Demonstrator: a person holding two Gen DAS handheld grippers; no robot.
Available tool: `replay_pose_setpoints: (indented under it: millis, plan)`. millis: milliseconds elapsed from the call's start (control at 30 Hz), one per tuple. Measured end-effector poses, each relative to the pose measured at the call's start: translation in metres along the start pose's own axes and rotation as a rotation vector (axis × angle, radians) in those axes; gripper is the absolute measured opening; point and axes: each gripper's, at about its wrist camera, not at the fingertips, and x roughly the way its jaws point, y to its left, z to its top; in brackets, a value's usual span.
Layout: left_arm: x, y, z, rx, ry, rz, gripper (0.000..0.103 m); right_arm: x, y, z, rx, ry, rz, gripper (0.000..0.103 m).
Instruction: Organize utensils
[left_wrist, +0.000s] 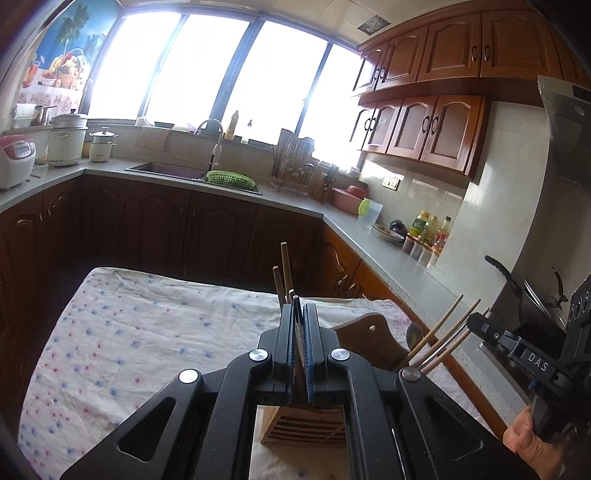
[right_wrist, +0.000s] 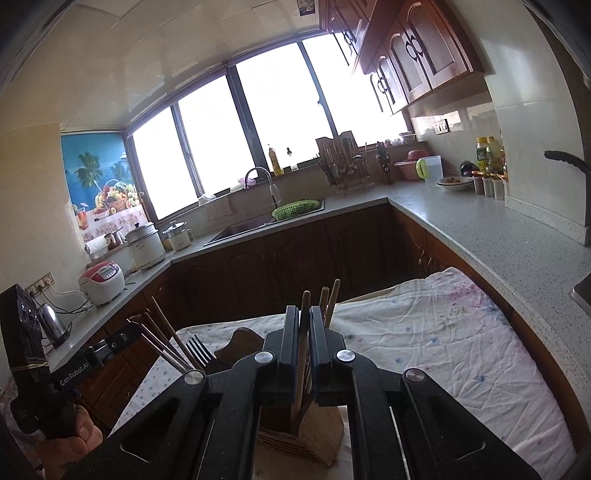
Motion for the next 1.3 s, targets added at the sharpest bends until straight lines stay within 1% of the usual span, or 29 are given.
replay_pose_setpoints:
  millis: [133,367,433,467,500,533,567,600,633,667,700,733,767,800,867,967,1100,1300]
  plan:
    - [-0.003,-0.003,0.0,0.016,-0.01,0.001,0.003,0.002,-0.002,-0.005,0.004,0.008,-0.009,0.006]
    - [-0.002,0.002,-0.001,0.003,0.003,-0.015,0.003,0.003,-0.002,0.0,0.018,0.025,-0.005,0.006]
    - [-0.002,0.002,-0.001,0.007,0.009,-0.031,0.003,0.004,-0.004,0.001,0.027,0.029,-0.001,0.01]
    - [-0.003,0.003,-0.001,0.005,0.009,-0.032,0.008,0.002,-0.004,0.001,0.031,0.03,0.003,0.011]
    - [-0.005,0.004,0.0,0.001,0.007,-0.034,0.016,0.001,-0.004,0.0,0.036,0.025,0.005,0.011]
    - [-0.009,0.005,0.0,-0.003,0.0,-0.03,0.021,-0.001,-0.005,0.0,0.041,0.019,0.007,0.013]
    - [-0.014,0.006,0.001,-0.01,-0.01,-0.025,0.029,-0.003,-0.004,0.001,0.044,0.013,0.008,0.018]
    - [-0.019,0.007,0.0,-0.016,-0.017,-0.024,0.038,-0.007,-0.004,0.001,0.047,0.006,0.011,0.029]
    - [-0.023,0.007,-0.002,-0.022,-0.022,-0.02,0.043,-0.011,-0.005,0.002,0.052,-0.003,0.014,0.038]
    - [-0.028,0.007,-0.003,-0.025,-0.025,-0.011,0.055,-0.016,-0.006,0.002,0.057,-0.017,0.02,0.057]
    - [-0.033,0.007,-0.005,-0.024,-0.029,-0.004,0.064,-0.021,-0.006,0.003,0.059,-0.034,0.024,0.067]
    - [-0.039,0.007,-0.008,-0.02,-0.032,0.0,0.067,-0.028,-0.005,0.003,0.062,-0.052,0.028,0.086]
    - [-0.046,0.007,-0.012,-0.018,-0.033,0.007,0.072,-0.035,-0.005,0.002,0.065,-0.068,0.033,0.1]
    - [-0.052,0.006,-0.017,-0.017,-0.033,0.018,0.08,-0.041,-0.006,0.0,0.07,-0.081,0.04,0.103]
    - [-0.066,0.004,-0.03,-0.011,-0.037,0.037,0.083,-0.054,-0.006,-0.008,0.074,-0.103,0.043,0.103]
    - [-0.087,0.001,-0.052,-0.008,-0.026,0.06,0.087,-0.067,-0.006,-0.026,0.071,-0.09,0.039,0.103]
    - [-0.116,-0.004,-0.08,-0.019,-0.006,0.079,0.087,-0.079,-0.002,-0.056,0.05,-0.047,0.036,0.103]
    - [-0.164,-0.008,-0.111,-0.043,0.012,0.095,0.087,-0.101,0.006,-0.096,0.028,-0.002,0.041,0.103]
